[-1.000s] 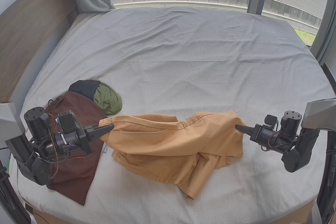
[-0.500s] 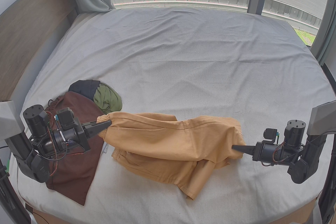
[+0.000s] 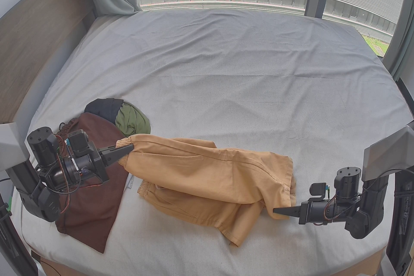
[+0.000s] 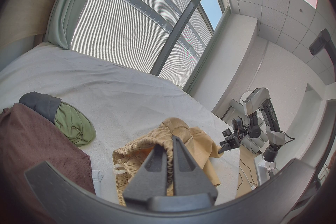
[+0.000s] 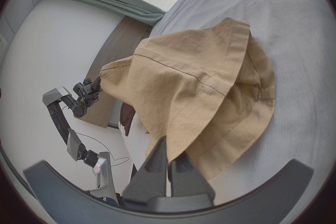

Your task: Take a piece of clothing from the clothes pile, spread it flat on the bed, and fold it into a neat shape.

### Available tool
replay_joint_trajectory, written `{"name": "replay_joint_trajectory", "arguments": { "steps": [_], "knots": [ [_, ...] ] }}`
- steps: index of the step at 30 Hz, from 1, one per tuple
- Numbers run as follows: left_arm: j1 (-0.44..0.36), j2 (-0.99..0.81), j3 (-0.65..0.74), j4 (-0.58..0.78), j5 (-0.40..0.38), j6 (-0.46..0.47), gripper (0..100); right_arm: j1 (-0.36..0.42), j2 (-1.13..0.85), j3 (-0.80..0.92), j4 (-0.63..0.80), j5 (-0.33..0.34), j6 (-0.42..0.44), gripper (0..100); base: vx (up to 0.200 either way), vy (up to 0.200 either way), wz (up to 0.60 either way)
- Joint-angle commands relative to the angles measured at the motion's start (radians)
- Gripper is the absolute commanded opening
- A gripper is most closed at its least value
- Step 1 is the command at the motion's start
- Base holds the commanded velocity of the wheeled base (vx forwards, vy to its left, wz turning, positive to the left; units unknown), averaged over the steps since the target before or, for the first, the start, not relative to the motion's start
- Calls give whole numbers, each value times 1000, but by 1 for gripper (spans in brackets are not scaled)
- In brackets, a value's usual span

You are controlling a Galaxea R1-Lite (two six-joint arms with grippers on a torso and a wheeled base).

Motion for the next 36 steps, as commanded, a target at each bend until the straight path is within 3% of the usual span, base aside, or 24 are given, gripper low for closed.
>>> {"name": "replay_joint_trajectory", "arguments": {
  "steps": [1, 3, 4, 18, 25, 36],
  "knots": [
    [1, 2, 3, -1, 0, 0, 0, 5, 26, -2, 0, 0, 0, 0, 0, 0, 0],
    [1, 2, 3, -1, 0, 0, 0, 5, 25, -2, 0, 0, -1, 0, 0, 0, 0],
    [1, 2, 3, -1, 0, 0, 0, 5, 25, -2, -2, 0, -1, 100, 0, 0, 0],
    [-2, -3, 9, -1, 0, 6, 0, -41, -24, -68, -2, -1, 52, 100, 0, 0, 0],
    [0, -6, 9, -1, -2, 5, 0, -34, -1, -123, -2, -55, 74, 100, 0, 0, 0],
    [0, -4, 9, -1, -2, 5, 0, -25, -63, -119, -3, -49, 118, 100, 0, 0, 0]
  ]
}}
